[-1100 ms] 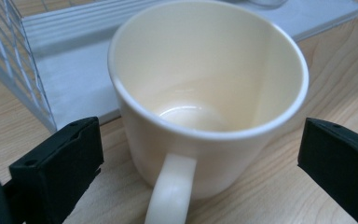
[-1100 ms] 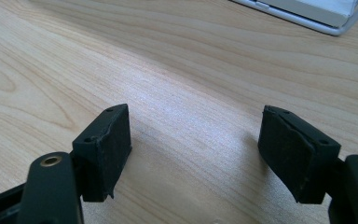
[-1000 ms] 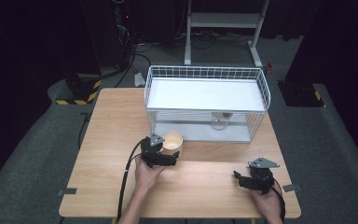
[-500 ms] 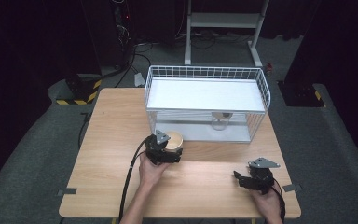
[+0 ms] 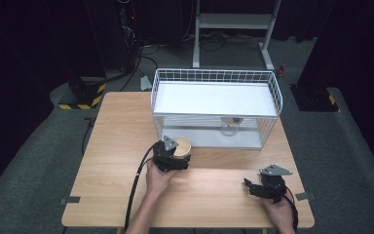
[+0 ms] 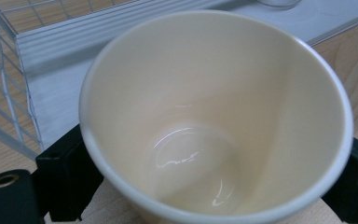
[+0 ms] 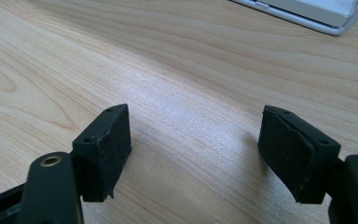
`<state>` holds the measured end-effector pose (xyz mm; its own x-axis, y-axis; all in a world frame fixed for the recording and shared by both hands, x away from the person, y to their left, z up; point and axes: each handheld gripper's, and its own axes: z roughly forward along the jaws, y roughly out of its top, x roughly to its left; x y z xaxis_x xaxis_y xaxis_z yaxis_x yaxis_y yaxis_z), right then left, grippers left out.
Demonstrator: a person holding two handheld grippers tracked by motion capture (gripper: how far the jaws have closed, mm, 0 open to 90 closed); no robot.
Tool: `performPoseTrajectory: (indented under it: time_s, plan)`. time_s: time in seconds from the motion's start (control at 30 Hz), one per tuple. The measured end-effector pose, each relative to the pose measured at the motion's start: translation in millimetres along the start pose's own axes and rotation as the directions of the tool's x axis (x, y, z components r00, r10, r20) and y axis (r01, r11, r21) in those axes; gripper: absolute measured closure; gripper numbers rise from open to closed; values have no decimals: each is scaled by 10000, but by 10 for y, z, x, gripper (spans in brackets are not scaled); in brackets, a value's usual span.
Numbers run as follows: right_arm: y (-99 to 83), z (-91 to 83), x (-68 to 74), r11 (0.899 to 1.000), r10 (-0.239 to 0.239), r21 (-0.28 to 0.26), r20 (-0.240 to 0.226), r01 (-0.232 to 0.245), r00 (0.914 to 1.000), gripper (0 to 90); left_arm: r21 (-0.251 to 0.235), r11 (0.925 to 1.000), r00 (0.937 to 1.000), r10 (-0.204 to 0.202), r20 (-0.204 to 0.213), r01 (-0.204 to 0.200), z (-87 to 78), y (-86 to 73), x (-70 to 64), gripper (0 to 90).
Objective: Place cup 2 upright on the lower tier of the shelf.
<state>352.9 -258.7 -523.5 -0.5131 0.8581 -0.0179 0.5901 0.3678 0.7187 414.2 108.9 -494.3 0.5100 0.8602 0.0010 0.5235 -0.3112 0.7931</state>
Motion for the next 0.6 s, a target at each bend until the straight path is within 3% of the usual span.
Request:
performPoseTrajectory:
  time_s: [0.23, 0.47, 0.6]
  plan:
    - [0, 0, -1, 10000, 3, 1, 1, -3, 10000, 255, 117, 9993, 9987, 347, -373, -343, 14, -7, -48, 85]
    - [0, 0, -1, 10000, 7, 0, -3, -7, 10000, 255, 54, 10000, 9995, 27, -327, -25, 8, -2, -50, 90]
    - [0, 2, -1, 10000, 9, -15, 0, -9, 10000, 255, 35, 9999, 9992, 113, -391, -112, 5, 4, -59, 91]
